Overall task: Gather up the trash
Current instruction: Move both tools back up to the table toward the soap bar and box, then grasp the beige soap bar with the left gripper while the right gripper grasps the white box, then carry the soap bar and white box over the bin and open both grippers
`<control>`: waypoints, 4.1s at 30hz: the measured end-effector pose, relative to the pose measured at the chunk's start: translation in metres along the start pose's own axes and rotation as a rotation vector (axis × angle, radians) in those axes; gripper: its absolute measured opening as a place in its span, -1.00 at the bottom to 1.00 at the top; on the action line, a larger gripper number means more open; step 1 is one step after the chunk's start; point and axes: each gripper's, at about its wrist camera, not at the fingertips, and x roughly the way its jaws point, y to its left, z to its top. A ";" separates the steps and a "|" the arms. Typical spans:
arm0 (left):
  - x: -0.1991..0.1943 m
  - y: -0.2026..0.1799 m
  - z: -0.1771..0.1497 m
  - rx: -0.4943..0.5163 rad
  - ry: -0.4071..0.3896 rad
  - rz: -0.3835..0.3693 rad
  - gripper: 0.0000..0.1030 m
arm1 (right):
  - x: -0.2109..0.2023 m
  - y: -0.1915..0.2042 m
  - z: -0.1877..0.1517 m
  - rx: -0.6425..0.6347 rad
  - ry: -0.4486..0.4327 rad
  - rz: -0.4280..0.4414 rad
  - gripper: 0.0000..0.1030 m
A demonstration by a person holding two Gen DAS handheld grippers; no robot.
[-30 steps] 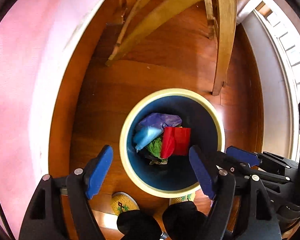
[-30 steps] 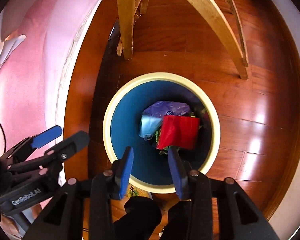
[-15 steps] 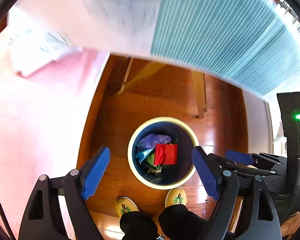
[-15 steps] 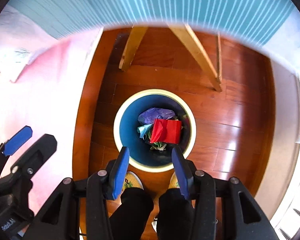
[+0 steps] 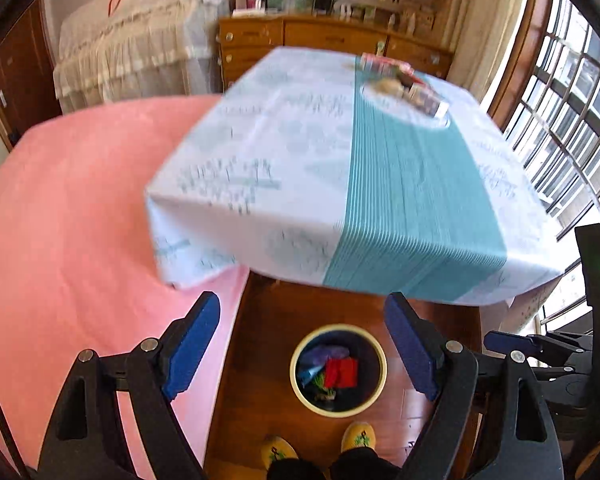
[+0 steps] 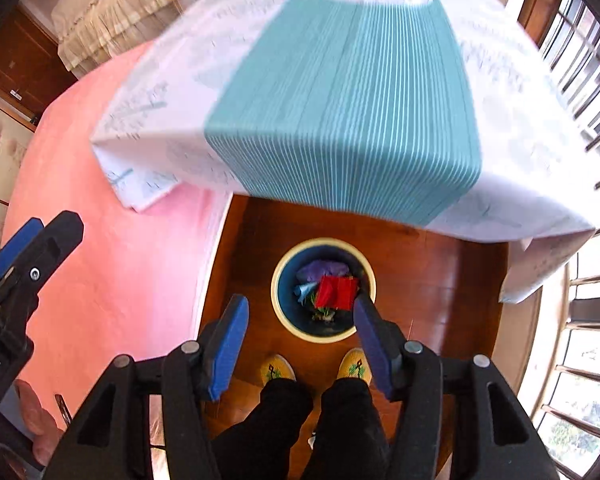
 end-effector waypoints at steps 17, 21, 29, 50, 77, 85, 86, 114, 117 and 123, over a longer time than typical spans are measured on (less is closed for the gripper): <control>-0.079 0.004 0.094 0.135 -0.172 -0.003 0.61 | -0.120 0.039 0.057 0.018 -0.311 -0.118 0.08; -0.077 0.006 0.106 0.135 -0.191 -0.012 0.61 | -0.129 0.038 0.065 0.023 -0.363 -0.144 0.08; -0.056 0.005 0.133 0.121 -0.184 -0.025 0.61 | -0.132 0.020 0.093 0.028 -0.421 -0.178 0.08; 0.131 -0.120 0.283 0.035 0.002 0.046 0.61 | -0.038 -0.144 0.322 -0.099 -0.284 -0.031 0.07; 0.342 -0.186 0.382 -0.103 0.275 0.023 0.61 | 0.081 -0.202 0.431 -0.220 -0.093 0.148 -0.31; 0.376 -0.198 0.393 -0.090 0.318 0.021 0.01 | 0.080 -0.205 0.428 -0.220 -0.097 0.165 -0.31; 0.379 -0.199 0.392 -0.093 0.328 0.017 -0.14 | 0.079 -0.205 0.427 -0.225 -0.096 0.165 -0.31; 0.207 -0.122 0.277 -0.111 0.158 0.004 -0.19 | 0.035 -0.114 0.304 -0.286 -0.018 0.225 -0.32; 0.183 -0.112 0.258 -0.089 0.140 -0.022 -0.19 | 0.026 -0.104 0.282 -0.248 -0.021 0.218 -0.32; 0.141 -0.091 0.217 -0.020 0.125 -0.081 -0.19 | 0.002 -0.075 0.229 -0.189 -0.067 0.177 -0.32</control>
